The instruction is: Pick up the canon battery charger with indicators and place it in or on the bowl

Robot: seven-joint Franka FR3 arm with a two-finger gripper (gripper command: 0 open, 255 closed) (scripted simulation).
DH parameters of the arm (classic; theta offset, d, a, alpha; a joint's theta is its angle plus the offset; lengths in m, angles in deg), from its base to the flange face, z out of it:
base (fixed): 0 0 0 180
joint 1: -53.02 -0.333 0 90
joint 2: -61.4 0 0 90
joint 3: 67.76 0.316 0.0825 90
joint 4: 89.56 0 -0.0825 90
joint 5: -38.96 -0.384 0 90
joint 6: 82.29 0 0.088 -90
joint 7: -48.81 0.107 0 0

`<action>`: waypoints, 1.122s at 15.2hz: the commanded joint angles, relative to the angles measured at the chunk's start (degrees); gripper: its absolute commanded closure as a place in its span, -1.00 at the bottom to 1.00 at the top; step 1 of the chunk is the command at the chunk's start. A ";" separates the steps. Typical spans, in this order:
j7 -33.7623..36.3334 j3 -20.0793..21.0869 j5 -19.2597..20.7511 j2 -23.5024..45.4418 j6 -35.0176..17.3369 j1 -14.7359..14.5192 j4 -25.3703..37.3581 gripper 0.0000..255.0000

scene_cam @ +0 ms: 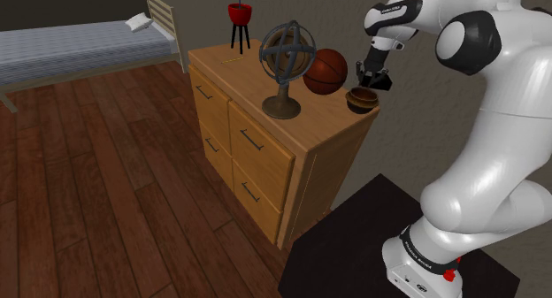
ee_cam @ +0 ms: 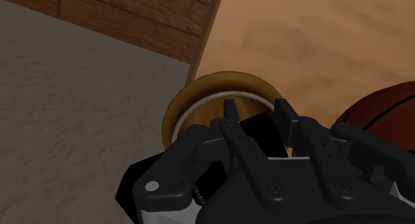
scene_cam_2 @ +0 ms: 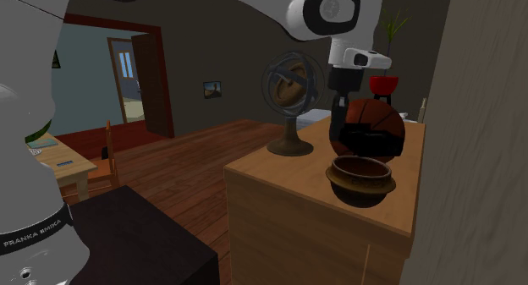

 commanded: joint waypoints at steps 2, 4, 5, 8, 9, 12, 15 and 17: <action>0.14 -0.06 0.13 -0.64 1.79 0.02 1.18 1.00; 1.23 0.33 0.02 1.25 2.11 -0.62 3.46 1.00; 1.18 0.35 -0.02 1.40 1.41 -0.63 2.91 1.00; 1.00 0.40 -0.14 1.96 -0.61 -0.65 1.44 1.00; 0.94 0.42 -0.19 2.17 -1.27 -0.65 0.98 1.00; 0.76 0.48 -0.33 2.86 -3.24 -0.66 -0.30 1.00; 0.57 0.56 -0.49 3.64 -5.15 -0.65 -1.45 1.00; 0.48 0.59 -0.57 4.04 -6.07 -0.64 -1.97 1.00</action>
